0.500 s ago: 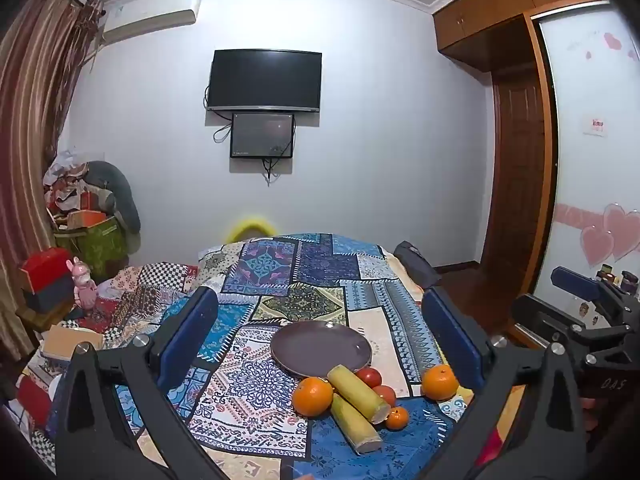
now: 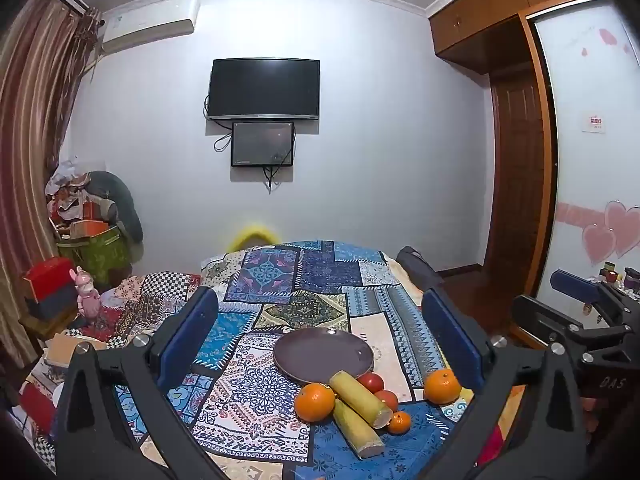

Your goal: Organize fruits

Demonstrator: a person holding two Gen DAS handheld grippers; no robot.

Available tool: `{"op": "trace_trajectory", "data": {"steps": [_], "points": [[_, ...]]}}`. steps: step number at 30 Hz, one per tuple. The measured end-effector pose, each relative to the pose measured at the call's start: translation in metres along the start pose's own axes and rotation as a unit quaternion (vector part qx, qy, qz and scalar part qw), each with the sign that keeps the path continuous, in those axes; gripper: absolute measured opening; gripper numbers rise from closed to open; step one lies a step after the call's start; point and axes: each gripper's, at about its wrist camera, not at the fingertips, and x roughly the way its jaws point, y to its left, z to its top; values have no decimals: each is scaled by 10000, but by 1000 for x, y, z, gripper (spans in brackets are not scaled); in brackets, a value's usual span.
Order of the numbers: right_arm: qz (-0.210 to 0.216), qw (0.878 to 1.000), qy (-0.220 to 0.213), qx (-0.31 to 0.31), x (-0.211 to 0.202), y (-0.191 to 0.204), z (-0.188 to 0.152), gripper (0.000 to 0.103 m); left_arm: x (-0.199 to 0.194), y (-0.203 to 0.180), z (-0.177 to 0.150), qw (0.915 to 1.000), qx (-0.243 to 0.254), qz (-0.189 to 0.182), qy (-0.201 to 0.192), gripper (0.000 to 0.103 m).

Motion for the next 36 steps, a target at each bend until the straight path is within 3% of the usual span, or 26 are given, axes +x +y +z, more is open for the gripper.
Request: {"op": "trace_trajectory", "data": {"steps": [36], "points": [[-107,9998,-129,86,3,1,-4,103,9,1,-16,9999,-125,-32,4,103]]}}
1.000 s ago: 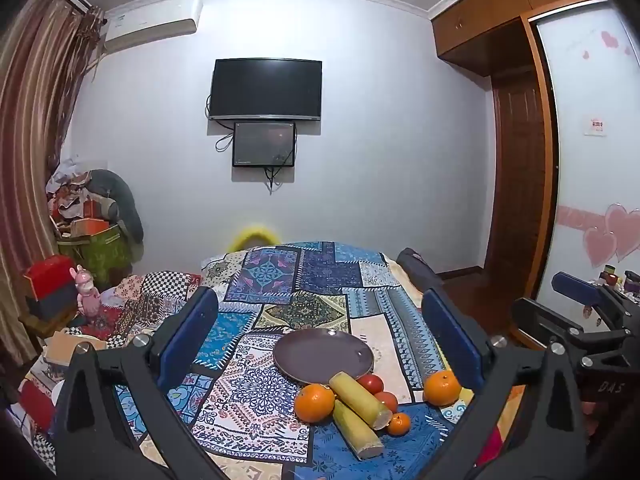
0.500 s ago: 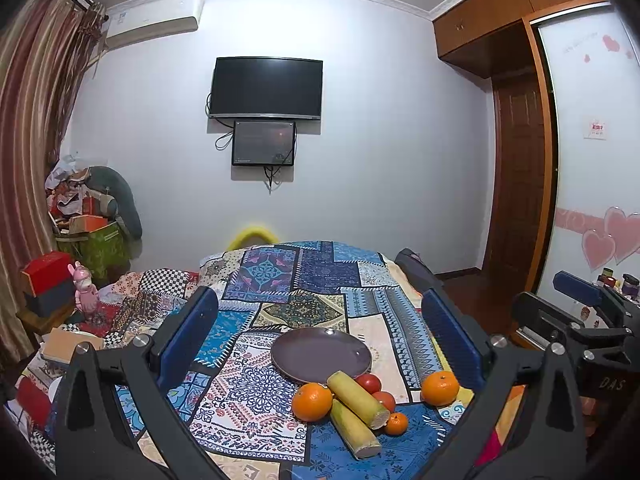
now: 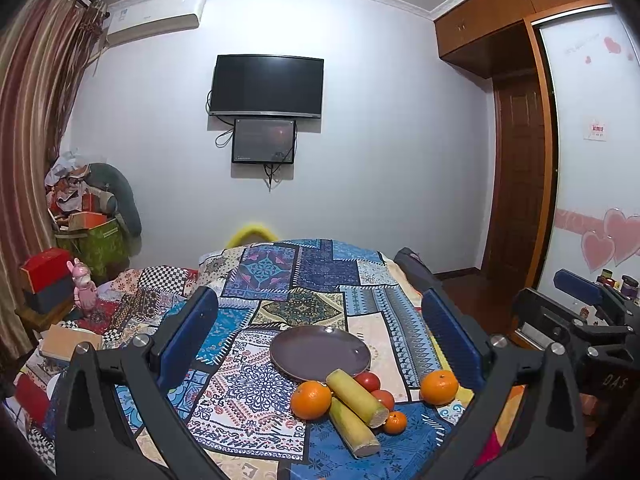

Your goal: Organize fruits

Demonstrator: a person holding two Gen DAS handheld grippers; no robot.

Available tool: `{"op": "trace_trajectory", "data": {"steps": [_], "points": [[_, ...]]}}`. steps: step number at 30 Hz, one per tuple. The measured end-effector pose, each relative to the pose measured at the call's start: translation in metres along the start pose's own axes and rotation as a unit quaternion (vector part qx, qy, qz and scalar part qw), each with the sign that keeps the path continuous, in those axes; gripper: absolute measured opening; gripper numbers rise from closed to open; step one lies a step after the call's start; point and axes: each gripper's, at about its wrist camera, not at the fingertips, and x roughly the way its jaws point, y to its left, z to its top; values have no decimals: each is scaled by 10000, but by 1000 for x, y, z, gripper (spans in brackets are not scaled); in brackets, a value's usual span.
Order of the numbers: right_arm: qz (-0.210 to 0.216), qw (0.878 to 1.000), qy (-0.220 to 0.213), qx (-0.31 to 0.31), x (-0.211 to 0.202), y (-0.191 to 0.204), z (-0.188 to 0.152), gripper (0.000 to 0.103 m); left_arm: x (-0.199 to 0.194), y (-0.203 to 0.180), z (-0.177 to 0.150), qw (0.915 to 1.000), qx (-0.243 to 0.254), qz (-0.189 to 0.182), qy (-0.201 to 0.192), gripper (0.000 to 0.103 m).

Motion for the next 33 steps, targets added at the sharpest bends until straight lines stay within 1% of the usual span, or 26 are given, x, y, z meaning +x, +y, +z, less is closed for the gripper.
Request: {"op": "trace_trajectory", "data": {"steps": [33], "points": [[65,9999,-37,-107,1,3,0,103,0,1,-1,10000,-75,-38,5,103]]}}
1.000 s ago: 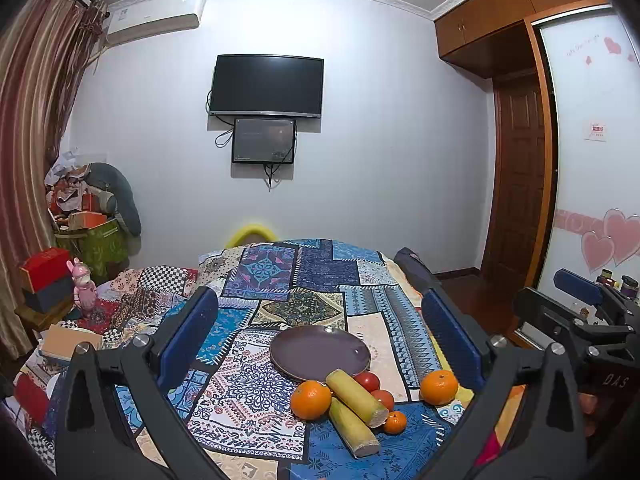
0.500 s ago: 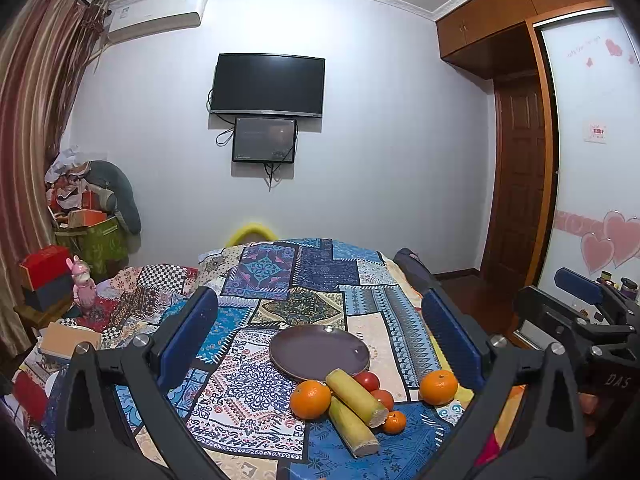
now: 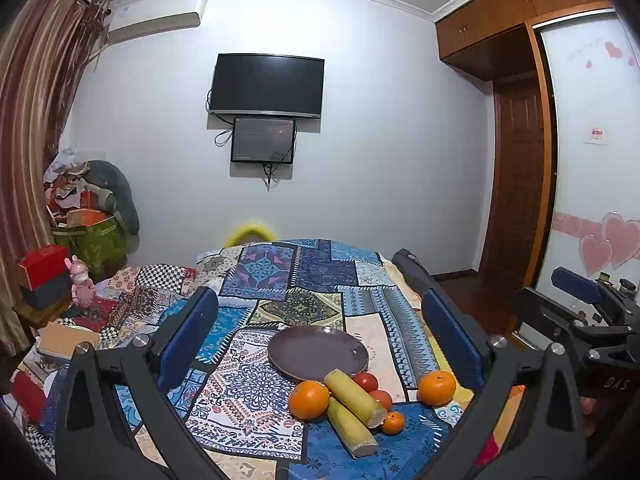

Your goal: Organize fruits

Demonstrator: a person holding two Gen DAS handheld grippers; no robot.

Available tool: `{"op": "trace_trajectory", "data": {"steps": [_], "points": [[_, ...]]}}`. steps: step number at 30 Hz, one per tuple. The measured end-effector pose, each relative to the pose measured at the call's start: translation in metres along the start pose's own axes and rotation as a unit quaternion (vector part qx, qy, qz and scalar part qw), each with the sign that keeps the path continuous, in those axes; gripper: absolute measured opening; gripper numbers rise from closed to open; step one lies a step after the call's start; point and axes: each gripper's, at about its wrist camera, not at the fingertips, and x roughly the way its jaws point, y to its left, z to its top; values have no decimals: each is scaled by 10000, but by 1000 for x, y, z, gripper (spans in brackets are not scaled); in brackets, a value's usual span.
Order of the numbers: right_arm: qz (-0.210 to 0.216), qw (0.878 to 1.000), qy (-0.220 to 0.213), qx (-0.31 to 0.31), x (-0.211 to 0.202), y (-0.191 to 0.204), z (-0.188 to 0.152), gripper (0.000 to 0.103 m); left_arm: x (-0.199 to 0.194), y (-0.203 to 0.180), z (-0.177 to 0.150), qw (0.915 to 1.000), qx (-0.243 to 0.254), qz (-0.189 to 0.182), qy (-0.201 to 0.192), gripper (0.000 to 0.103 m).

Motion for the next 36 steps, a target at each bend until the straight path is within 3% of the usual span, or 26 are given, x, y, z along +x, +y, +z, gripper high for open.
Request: {"op": "trace_trajectory", "data": {"steps": [8,12,16,21,36], "points": [[61,9999,35,74,6,-3,-3,103,1,-2,-1,10000,41,6,9,102],[45,9999,77,106,11,-9,-9,97,8,-4,-4,9999,74,18,83,94],[46,9995,273,166,21,-19,-15,85,27,-1,-12,9990,17,-116,442,72],[-32,9975,652,257,41,-38,-30,72,56,8,-29,9958,-82,-95,912,65],[-386,9764,2052,553,94,-92,-88,68,145,24,-91,9721,37,-19,2347,64]]}}
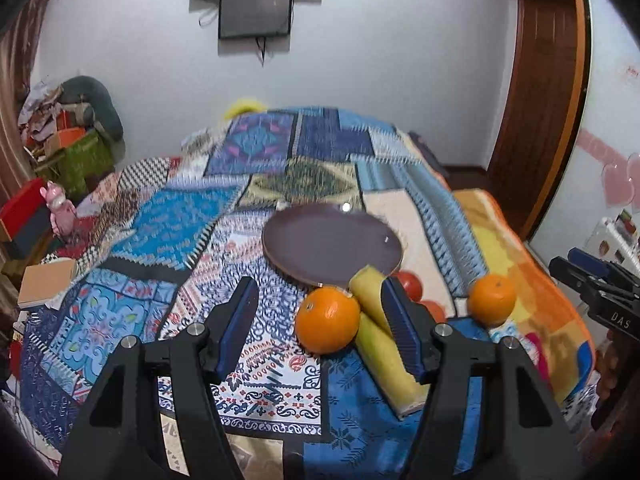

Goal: Organize fruits
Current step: 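Grasp a large orange with the left tool while the right tool grasps another orange, then carry the orange onto the dark plate with the left tool while the right tool places its orange beside it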

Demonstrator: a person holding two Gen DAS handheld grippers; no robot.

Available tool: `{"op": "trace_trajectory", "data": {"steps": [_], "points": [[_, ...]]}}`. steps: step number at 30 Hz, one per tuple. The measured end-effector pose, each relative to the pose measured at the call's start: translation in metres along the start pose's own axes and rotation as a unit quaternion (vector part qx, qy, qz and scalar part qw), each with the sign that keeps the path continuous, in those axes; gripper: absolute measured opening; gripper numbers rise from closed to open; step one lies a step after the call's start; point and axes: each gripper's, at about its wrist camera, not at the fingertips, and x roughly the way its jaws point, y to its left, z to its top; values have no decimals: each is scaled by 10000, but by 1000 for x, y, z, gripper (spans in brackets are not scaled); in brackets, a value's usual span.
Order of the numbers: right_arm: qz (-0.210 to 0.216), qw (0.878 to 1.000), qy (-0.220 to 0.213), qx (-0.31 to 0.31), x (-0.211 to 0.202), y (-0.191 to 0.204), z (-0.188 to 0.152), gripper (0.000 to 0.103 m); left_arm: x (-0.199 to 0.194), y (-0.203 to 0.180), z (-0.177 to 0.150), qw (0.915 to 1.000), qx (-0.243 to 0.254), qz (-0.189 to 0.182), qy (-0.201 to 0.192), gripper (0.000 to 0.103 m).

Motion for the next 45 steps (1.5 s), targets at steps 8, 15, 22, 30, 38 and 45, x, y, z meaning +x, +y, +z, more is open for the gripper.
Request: {"op": "trace_trajectory", "data": {"steps": [8,15,22,30,38,45], "points": [[181,9979,596,154,44,-8,-6,65,50,6,-6,9979,26,-109,633,64],[131,9952,951,188,64,-17,-16,65,78,12,-6,9951,-222,-311,917,64],[107,9934,1118,230,74,-21,-21,66,97,6,-9,9927,-234,-394,1113,66],[124,9915,1264,269,86,-19,-25,70,112,7,-14,9905,-266,-386,1291,69],[101,9892,1425,319,95,-20,-32,69,118,10,-18,9888,-377,-495,1360,64],[71,9900,1375,293,92,-19,-31,67,111,6,-17,9908,-176,-449,1264,61]]}}
